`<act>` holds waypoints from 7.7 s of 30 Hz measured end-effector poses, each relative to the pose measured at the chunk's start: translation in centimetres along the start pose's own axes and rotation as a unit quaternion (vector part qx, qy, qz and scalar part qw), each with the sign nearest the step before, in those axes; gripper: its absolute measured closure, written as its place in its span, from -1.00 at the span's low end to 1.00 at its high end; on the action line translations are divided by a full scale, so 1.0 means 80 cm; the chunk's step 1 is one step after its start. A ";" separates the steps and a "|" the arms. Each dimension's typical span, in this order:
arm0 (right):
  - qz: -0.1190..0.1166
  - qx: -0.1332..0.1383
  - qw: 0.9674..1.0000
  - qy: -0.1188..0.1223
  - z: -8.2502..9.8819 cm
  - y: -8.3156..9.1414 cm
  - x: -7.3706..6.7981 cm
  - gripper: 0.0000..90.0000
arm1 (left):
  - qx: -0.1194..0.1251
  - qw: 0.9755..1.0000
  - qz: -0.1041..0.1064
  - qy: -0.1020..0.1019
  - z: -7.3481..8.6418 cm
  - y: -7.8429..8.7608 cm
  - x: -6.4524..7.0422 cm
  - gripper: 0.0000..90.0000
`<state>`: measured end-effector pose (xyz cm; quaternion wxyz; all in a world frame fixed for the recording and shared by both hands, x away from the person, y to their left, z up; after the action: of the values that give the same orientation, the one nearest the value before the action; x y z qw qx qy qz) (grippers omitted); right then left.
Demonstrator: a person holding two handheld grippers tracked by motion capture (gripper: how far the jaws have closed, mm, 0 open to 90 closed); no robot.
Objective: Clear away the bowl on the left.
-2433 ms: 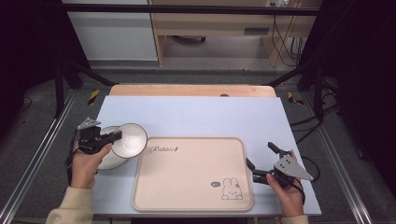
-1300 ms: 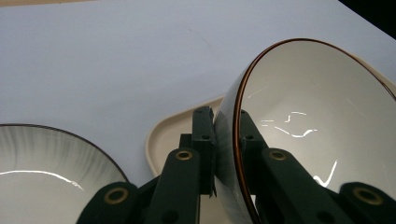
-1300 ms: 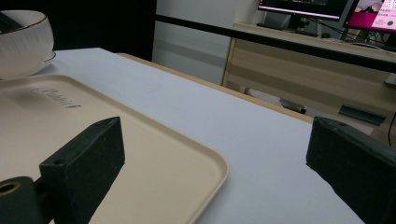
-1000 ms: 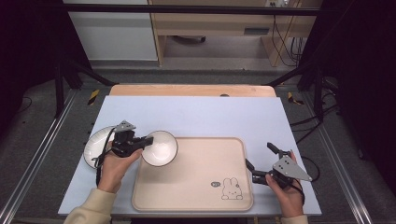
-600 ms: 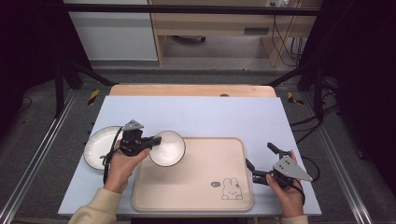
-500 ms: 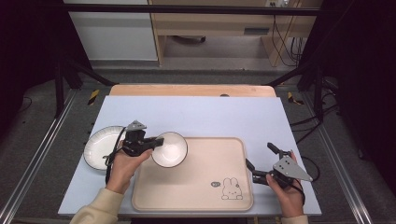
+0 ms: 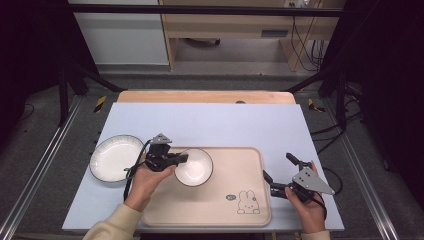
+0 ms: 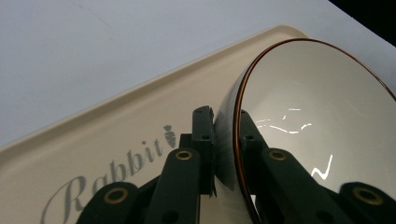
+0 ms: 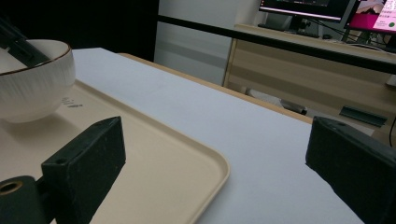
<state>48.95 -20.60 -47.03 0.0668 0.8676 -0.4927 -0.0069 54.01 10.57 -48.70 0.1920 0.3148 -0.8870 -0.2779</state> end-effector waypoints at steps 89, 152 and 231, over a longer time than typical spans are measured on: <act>-0.008 -0.010 1.000 -0.003 0.003 -0.003 -0.005 -0.88 | -0.020 0.999 0.019 -0.038 0.006 -0.032 0.034 0.39; -0.004 -0.013 1.000 -0.016 0.004 -0.002 -0.002 -0.91 | 0.118 0.981 0.046 -0.150 -0.049 0.022 0.059 -0.91; 0.004 -0.012 1.000 -0.023 0.003 0.000 0.003 -0.92 | 0.197 0.977 -0.034 -0.072 0.029 0.147 -0.093 -0.87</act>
<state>49.04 -20.82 -47.28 0.0660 0.8643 -0.4975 -0.0326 52.90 23.95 -44.53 0.0519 0.3558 -0.9246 -0.1257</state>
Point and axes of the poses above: each handheld gripper's, and its own axes: y roughly backward along the jaws, z roughly out of its underside, x roughly to its right, the point moved 9 cm from there along -y, roughly forward along the jaws, and after that the axes turned 6 degrees about -y, right-handed, at the moved point
